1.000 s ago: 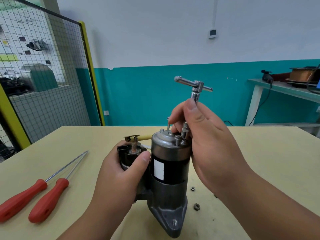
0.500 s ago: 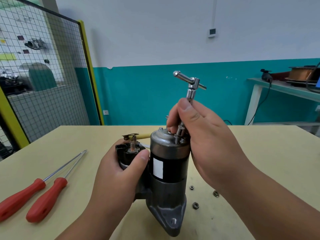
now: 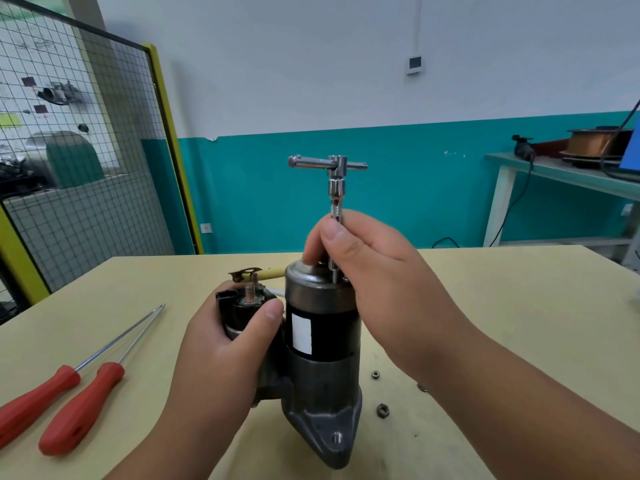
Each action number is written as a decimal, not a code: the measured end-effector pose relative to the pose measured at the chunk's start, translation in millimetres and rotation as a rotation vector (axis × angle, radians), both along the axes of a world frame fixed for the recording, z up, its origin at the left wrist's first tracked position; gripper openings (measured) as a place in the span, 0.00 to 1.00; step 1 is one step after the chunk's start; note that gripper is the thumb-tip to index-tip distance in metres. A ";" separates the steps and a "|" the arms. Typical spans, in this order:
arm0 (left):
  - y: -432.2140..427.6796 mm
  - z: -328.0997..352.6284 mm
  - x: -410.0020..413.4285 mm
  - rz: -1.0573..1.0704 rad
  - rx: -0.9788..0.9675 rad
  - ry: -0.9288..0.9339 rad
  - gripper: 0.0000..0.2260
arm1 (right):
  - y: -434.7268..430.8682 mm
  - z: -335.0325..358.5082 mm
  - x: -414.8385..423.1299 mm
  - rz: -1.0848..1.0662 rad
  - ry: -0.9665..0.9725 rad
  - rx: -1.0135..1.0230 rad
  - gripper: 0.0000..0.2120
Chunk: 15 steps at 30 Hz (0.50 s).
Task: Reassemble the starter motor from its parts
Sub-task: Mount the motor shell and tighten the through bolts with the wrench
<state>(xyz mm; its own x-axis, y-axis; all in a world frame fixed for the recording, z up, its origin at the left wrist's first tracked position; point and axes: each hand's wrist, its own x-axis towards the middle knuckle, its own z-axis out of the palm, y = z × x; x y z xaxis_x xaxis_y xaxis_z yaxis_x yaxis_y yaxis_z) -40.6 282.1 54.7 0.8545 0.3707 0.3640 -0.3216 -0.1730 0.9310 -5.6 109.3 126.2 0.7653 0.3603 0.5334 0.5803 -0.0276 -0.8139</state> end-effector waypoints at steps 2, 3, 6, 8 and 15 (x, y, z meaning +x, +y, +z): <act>0.4 -0.7 0.4 0.018 0.017 0.005 0.19 | 4.1 -4.7 1.5 -0.019 -0.011 0.059 0.15; 0.2 -0.6 0.3 0.022 0.022 0.009 0.19 | 5.6 -6.4 1.5 -0.024 -0.016 0.078 0.14; 0.5 -0.1 0.5 0.008 0.007 0.005 0.19 | 7.7 -9.6 1.2 -0.022 -0.012 0.111 0.15; -1.1 1.9 -0.1 -0.006 -0.001 0.009 0.18 | 8.7 -11.1 1.1 -0.058 -0.009 0.098 0.16; -10.5 6.4 -4.4 0.032 0.062 0.033 0.08 | 13.2 -22.6 2.4 -0.285 -0.164 0.086 0.19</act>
<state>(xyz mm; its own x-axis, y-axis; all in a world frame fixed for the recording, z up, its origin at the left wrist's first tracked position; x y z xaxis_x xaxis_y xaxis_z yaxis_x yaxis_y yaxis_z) -45.1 271.7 61.1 0.8548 0.3753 0.3585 -0.2839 -0.2402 0.9283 -3.3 122.5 103.6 0.7303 0.0930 0.6768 0.6825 -0.1426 -0.7168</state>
